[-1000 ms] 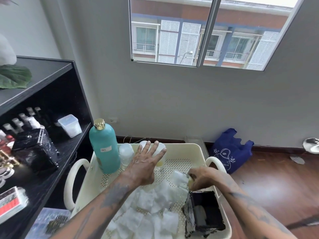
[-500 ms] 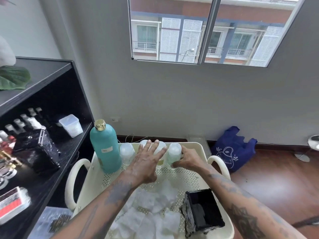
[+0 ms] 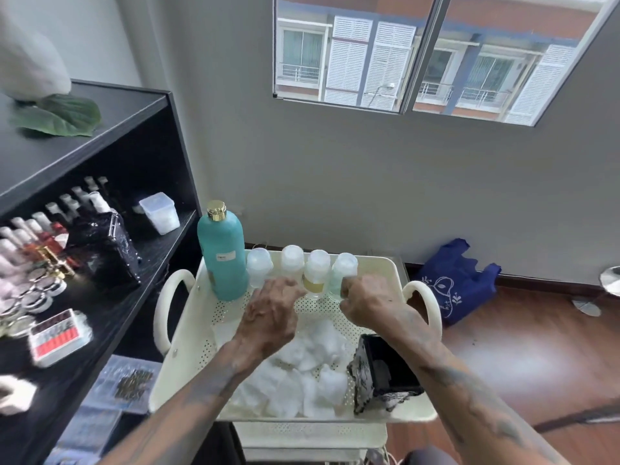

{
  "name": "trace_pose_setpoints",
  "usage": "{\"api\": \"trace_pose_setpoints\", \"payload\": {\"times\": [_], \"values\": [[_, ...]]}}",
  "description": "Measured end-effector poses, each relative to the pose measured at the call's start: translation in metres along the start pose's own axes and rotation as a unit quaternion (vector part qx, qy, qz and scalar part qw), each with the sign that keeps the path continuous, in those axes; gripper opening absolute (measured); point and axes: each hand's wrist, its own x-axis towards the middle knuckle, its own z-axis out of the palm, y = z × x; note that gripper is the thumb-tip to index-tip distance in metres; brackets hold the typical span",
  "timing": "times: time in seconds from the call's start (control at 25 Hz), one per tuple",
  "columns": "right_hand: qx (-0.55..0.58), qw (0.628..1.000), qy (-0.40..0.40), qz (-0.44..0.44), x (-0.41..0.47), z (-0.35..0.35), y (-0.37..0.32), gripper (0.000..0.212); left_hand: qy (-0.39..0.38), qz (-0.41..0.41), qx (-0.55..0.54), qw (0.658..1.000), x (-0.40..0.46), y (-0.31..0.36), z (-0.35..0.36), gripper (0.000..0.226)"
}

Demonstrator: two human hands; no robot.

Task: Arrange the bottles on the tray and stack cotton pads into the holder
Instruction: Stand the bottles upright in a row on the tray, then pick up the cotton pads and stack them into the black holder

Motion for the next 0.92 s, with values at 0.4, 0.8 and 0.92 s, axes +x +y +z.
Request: {"api": "trace_pose_setpoints", "payload": {"times": [0.4,0.8,0.92], "values": [[-0.057,0.986,-0.156,-0.006,0.006,0.062,-0.043,0.033,-0.067,-0.147,0.016,0.987,-0.109,-0.015,0.003,0.028],[0.075,0.985,-0.129,0.081,0.000,0.075,-0.056,0.050,-0.064,-0.212,-0.062,0.973,-0.125,-0.019,0.000,0.025],[0.026,0.992,-0.104,0.059,0.001,0.079,-0.061,0.035,-0.059,-0.215,-0.060,0.973,-0.123,-0.019,0.000,0.026]]}}
